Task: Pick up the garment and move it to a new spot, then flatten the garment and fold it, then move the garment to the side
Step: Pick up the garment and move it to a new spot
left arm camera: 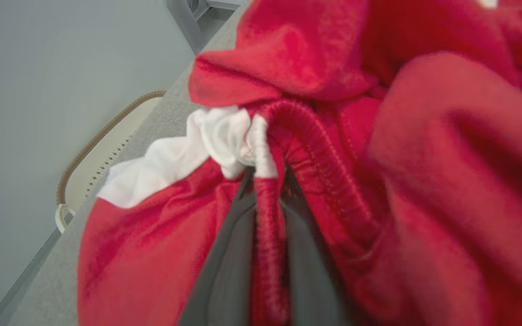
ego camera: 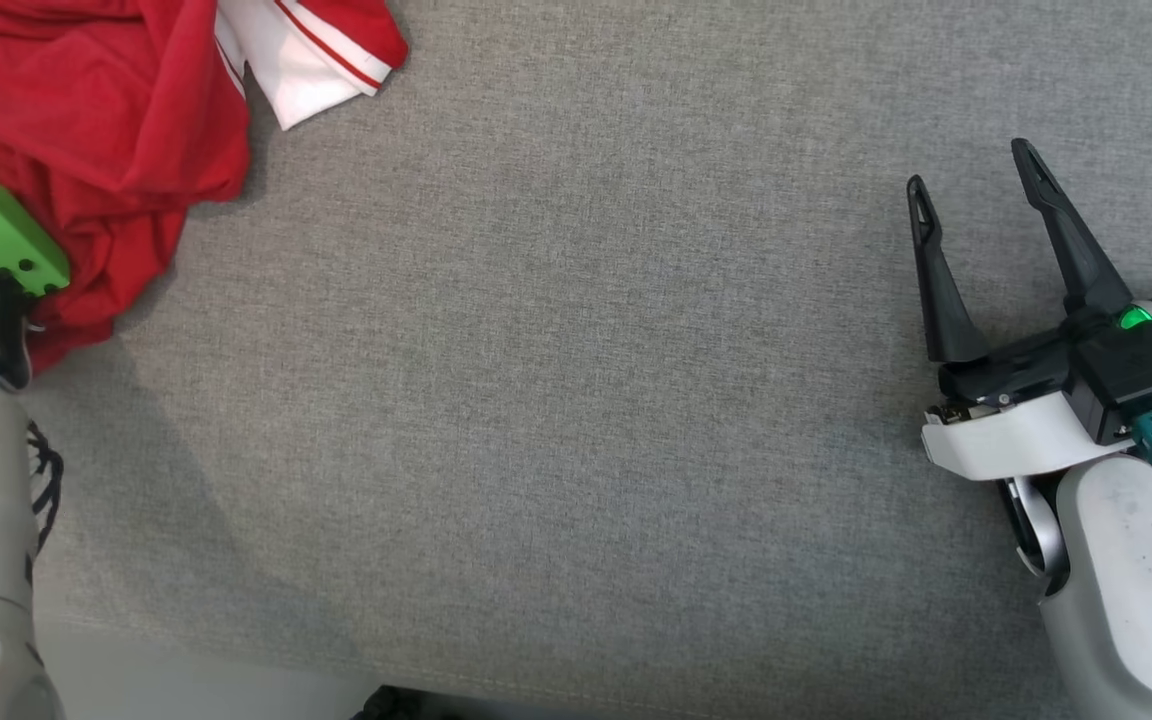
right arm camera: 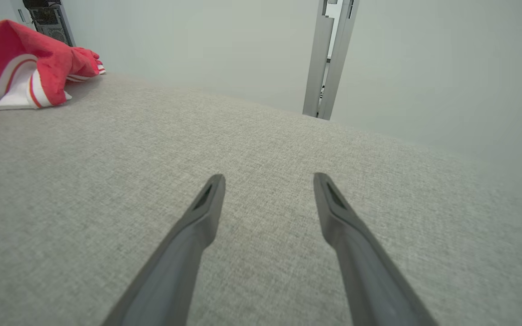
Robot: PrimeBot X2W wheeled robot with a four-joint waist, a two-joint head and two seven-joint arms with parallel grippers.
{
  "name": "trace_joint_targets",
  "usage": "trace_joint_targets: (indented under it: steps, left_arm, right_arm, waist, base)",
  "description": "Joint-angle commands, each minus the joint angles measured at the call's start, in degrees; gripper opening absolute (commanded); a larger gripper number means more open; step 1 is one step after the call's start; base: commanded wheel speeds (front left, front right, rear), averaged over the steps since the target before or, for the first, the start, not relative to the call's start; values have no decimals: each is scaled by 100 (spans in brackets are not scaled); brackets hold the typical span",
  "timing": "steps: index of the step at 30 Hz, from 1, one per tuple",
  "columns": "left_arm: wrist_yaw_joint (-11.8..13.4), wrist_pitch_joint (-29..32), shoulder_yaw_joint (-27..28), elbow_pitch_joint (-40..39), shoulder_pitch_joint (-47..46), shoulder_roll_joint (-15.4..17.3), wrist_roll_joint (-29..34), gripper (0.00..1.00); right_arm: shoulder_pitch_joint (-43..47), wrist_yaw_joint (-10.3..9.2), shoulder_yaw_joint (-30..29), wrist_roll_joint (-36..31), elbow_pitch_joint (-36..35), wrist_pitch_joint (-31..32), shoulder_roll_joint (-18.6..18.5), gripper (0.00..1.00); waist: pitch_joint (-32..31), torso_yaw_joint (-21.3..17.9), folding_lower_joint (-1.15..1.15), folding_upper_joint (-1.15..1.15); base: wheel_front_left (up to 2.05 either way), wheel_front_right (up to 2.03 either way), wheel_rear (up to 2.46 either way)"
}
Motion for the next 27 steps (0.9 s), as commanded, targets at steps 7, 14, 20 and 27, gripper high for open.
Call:
trace_joint_targets:
  steps: [7,14,20,27]
  left_arm:
    - [257,-1190,38,-321,171,408,133,0]
    - [287,-1491,-58,-1346,290,818,354,0]
    - [133,-1114,-295,-2670,385,1039,503,0]
    - [-2,-217,-713,-4402,594,836,514,0]
  right_arm:
    - [154,-3,89,71,197,6,197,100]
    - [384,-4,171,151,364,6,489,100]
    - [534,-4,224,201,457,6,694,100]
    - [590,-4,313,262,510,6,805,100]
  waist:
    - [-710,-6,0,0]
    - [-1548,-175,0,0]
    - [-2119,-559,0,0]
    - [-2491,-1335,0,0]
  base:
    - [0,0,0]
    - [0,0,0]
    - [0,0,0]
    - [0,0,0]
